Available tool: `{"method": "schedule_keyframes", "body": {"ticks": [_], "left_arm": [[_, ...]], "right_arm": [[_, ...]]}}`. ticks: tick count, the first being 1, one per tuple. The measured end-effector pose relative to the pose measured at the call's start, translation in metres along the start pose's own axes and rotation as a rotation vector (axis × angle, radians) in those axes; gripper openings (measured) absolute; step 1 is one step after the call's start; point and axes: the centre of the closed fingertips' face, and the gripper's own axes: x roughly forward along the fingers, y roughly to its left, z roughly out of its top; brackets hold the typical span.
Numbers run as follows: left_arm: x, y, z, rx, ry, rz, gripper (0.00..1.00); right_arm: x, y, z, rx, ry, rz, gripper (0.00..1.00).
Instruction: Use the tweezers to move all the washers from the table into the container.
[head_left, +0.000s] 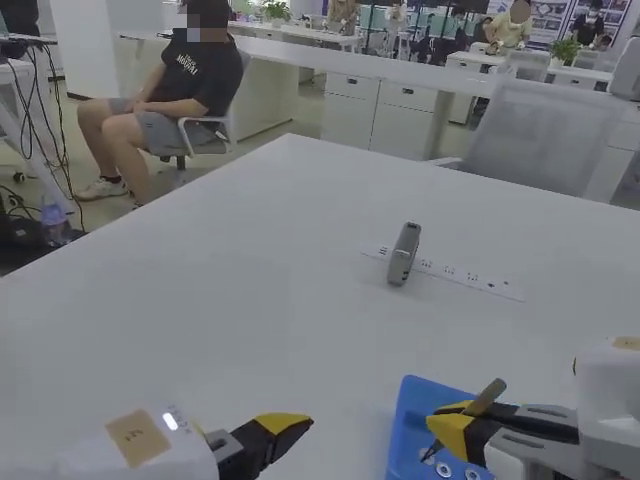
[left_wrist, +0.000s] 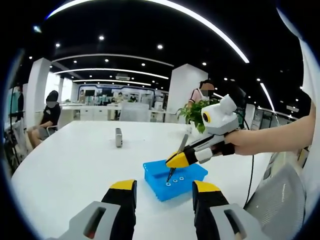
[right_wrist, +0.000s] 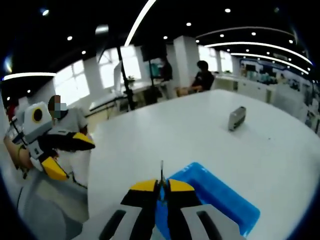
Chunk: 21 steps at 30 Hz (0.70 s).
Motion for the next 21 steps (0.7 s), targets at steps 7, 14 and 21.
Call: {"method": "schedule_keyframes", "body": {"ticks": [7,14,21], "left_arm": [[0.000,0.000,0.000,-0.005,0.001,-0.004,0.42],[0.001,0.001,-0.001,-0.014,0.005,-0.004,0.42],[0.002,-0.004,0.001,-0.122,-0.006,-0.063,0.42]], "right_arm": [[0.018,-0.013,-0.015,0.002,0.053,-0.012,0.03],[0.031,-0.018,-0.025,-0.019,0.096,-0.007,0.03],[0.032,-0.019,-0.024,-0.051,0.100,0.005,0.03]]}}
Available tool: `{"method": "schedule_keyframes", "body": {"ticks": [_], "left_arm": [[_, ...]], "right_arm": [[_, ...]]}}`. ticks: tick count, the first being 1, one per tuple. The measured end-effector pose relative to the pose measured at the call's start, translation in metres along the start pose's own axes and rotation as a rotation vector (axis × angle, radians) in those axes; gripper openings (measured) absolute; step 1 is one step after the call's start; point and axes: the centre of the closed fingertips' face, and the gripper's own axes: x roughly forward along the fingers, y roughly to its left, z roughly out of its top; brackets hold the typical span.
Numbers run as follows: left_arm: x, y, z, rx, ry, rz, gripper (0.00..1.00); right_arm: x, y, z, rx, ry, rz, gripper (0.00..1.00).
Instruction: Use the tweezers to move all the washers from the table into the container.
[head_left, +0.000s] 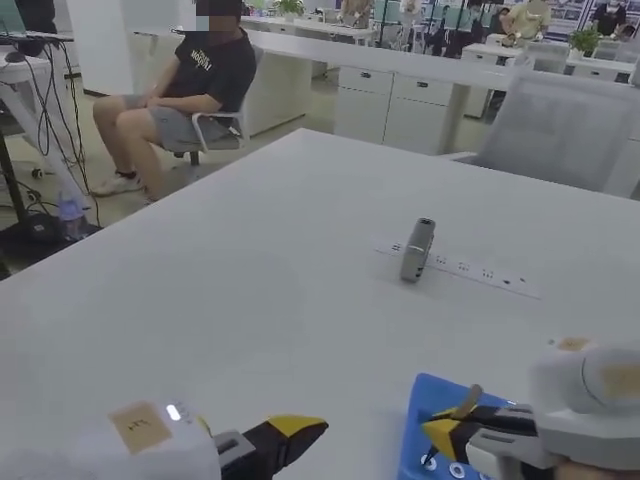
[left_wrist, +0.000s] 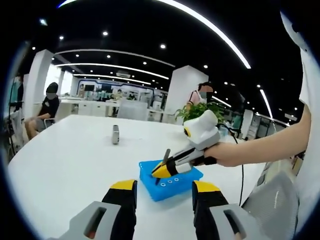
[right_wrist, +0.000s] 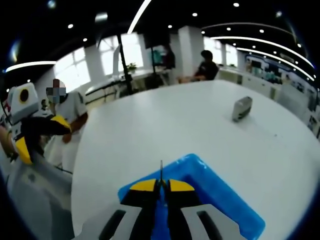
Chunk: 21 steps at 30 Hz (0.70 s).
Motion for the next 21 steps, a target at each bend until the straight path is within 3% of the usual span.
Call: {"method": "schedule_keyframes", "body": {"ticks": [3,7,11,14,17,21], "left_arm": [[0.001,-0.004,0.003,-0.043,-0.001,-0.040,0.40],[0.006,-0.014,0.011,-0.048,-0.002,-0.105,0.35],[0.014,-0.018,0.026,-0.030,0.005,-0.170,0.28],[0.019,-0.025,0.037,0.032,0.025,-0.230,0.24],[0.023,-0.036,0.041,0.078,0.057,-0.288,0.21],[0.031,-0.057,0.041,0.074,0.100,-0.371,0.22]], "right_arm": [[-0.005,0.001,0.002,-0.017,-0.006,0.003,0.03],[-0.018,0.007,0.005,-0.061,-0.016,0.003,0.03],[-0.037,0.016,0.009,-0.108,-0.035,0.005,0.03],[-0.052,0.022,0.011,-0.123,-0.053,0.007,0.03],[-0.064,0.027,0.011,-0.137,-0.064,0.004,0.03],[-0.081,0.034,0.007,-0.164,-0.070,0.000,0.03]]}}
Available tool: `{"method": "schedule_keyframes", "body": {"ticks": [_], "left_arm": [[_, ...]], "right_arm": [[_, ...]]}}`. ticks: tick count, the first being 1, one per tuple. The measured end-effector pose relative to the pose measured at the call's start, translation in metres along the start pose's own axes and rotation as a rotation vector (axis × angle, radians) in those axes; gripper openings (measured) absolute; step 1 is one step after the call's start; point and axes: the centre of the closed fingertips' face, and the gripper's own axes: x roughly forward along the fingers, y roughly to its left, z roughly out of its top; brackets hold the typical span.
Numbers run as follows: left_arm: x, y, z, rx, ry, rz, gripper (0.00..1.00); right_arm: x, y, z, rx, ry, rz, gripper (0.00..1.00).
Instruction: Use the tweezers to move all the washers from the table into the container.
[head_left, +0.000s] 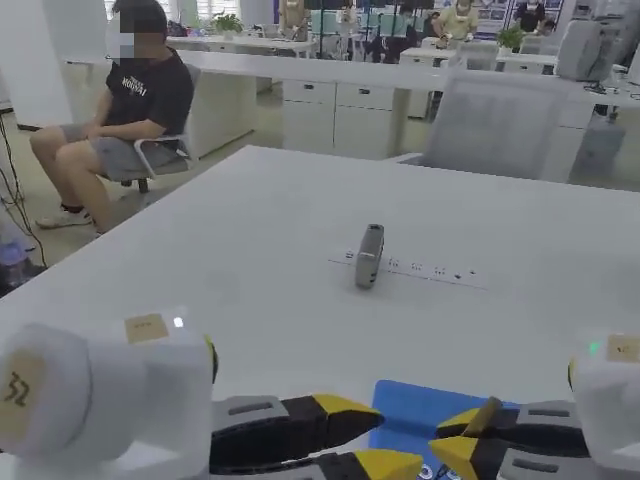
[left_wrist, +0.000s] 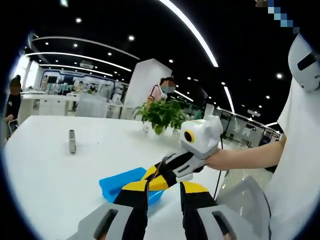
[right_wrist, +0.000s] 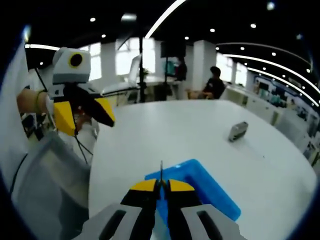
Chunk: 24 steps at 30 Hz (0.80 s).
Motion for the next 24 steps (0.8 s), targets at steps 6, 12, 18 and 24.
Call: {"method": "schedule_keyframes", "body": {"ticks": [6,12,18,24], "left_arm": [[0.023,-0.023,-0.008,0.072,0.080,-0.101,0.18],[0.041,-0.046,-0.022,0.154,0.180,-0.206,0.14],[0.052,-0.058,-0.047,0.329,0.337,-0.280,0.04],[0.055,-0.065,-0.060,0.406,0.405,-0.324,0.00]], "right_arm": [[-0.012,0.026,-0.016,-0.010,0.026,0.072,0.03],[-0.018,0.051,-0.041,-0.082,0.097,0.139,0.03],[-0.020,0.072,-0.053,-0.172,0.150,0.217,0.03],[-0.020,0.083,-0.068,-0.248,0.214,0.258,0.03]]}}
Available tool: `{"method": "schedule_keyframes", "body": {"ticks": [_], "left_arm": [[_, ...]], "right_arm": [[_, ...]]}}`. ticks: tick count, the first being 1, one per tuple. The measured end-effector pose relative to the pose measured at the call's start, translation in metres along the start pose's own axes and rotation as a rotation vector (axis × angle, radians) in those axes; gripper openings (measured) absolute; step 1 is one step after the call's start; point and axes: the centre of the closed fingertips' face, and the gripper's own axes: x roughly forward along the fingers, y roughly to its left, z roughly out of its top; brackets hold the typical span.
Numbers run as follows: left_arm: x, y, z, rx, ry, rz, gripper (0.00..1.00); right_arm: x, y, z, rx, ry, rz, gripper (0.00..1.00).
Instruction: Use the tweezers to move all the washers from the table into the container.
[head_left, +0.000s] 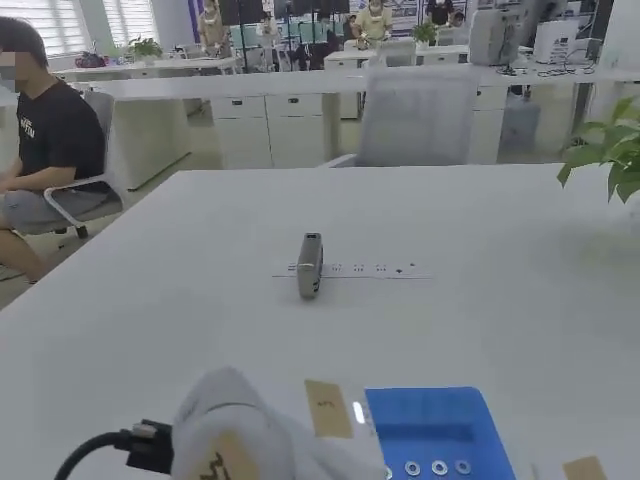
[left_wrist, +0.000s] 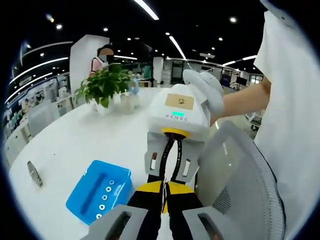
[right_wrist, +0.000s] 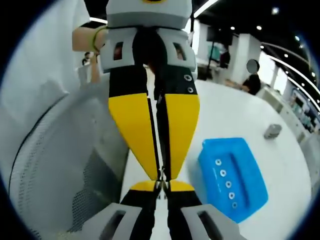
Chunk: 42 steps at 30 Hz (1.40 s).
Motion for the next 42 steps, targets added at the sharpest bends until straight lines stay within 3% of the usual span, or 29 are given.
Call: {"method": "schedule_keyframes", "body": {"ticks": [3,13,21,23,27,33,37,42], "left_arm": [[0.000,-0.001,-0.006,0.014,0.029,-0.002,0.00],[0.002,0.001,-0.043,0.047,0.168,-0.001,0.00],[0.003,0.002,-0.065,0.084,0.265,-0.011,0.00],[0.001,0.003,-0.072,0.075,0.291,-0.027,0.00],[0.000,0.007,-0.086,0.071,0.338,-0.034,0.00],[0.002,0.011,-0.107,0.057,0.399,-0.033,0.00],[0.005,0.010,-0.120,0.041,0.436,-0.043,0.00],[0.008,0.013,-0.131,0.044,0.479,-0.044,0.00]], "right_arm": [[0.000,0.000,-0.007,0.007,0.017,-0.001,0.03],[0.007,0.003,-0.028,0.037,0.046,-0.025,0.05],[0.011,0.001,-0.031,0.123,-0.013,-0.054,0.09],[0.007,0.001,-0.026,0.203,-0.060,-0.067,0.14],[-0.011,-0.002,-0.022,0.276,-0.142,-0.127,0.27],[-0.044,-0.010,-0.032,0.365,-0.201,-0.268,0.43],[-0.068,-0.008,-0.040,0.410,-0.220,-0.344,0.46],[-0.095,-0.006,-0.043,0.409,-0.248,-0.421,0.49]]}}
